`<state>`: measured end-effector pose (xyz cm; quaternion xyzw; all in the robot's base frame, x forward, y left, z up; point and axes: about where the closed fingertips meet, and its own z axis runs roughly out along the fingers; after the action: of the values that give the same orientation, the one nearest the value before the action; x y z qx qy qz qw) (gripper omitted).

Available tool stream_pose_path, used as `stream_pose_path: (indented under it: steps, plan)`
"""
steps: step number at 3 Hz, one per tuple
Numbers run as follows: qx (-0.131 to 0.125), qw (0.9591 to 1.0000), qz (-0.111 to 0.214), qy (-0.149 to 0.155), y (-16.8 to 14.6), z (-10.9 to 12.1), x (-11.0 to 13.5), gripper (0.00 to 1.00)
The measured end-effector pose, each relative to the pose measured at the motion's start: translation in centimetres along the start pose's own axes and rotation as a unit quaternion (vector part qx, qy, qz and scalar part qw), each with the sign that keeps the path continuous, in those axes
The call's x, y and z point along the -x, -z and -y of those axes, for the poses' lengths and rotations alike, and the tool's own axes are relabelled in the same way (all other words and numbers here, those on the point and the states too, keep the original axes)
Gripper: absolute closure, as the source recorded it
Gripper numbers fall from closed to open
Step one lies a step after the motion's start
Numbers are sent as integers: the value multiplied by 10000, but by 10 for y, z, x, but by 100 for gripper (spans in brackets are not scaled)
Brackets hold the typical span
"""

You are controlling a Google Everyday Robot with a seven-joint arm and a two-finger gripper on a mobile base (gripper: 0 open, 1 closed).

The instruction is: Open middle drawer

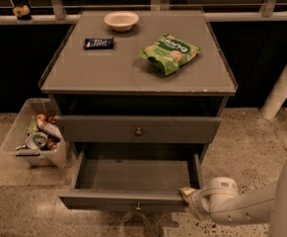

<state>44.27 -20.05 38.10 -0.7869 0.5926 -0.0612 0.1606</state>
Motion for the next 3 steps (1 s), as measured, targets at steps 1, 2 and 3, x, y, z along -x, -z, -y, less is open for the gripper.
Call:
stream_pose_path:
  steps: [1,2,3]
  plan:
    - [0,10000,0,0,2,1,0,100]
    - [33,10000,13,16,3,-14,3,100]
    - [64,10000,25,27,8,-24,6,100]
